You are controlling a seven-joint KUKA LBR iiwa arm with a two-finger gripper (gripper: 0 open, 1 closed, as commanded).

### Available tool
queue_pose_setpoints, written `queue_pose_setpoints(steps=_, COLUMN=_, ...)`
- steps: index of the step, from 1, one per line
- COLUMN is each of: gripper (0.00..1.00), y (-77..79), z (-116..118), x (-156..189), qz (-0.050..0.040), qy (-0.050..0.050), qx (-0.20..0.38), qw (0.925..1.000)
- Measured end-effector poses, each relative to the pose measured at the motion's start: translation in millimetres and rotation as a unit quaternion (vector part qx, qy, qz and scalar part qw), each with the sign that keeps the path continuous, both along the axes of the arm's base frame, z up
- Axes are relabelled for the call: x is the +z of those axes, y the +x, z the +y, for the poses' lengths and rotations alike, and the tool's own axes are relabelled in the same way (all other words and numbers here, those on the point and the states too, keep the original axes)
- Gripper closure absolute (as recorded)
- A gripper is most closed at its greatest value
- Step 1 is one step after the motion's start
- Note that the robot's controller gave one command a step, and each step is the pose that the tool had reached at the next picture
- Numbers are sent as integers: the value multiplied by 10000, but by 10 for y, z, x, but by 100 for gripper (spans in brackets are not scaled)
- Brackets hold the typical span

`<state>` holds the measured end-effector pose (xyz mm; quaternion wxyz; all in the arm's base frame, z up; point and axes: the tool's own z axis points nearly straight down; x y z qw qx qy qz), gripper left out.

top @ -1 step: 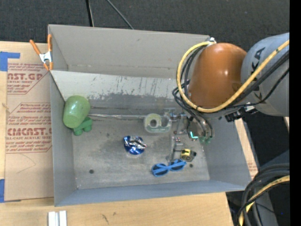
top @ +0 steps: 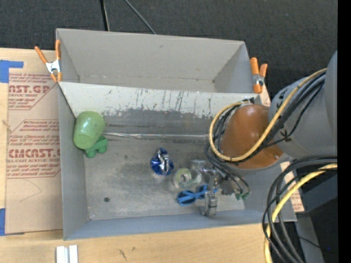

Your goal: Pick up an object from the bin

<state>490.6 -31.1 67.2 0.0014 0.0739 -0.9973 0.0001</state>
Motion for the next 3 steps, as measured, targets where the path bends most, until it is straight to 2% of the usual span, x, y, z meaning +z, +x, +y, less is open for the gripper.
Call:
queue_pose_setpoints(steps=1, gripper=100, y=11, z=13, x=36, qz=-9, qy=3, qx=6, qw=10000)
queue_pose_setpoints(steps=2, gripper=100, y=300, z=-288, x=1299, qz=-42, qy=-3, qx=2726, qw=9621)
queue_pose_setpoints(steps=3, gripper=100, y=354, z=-1077, x=2007, qz=-35, qy=-14, qx=4033, qw=9151)
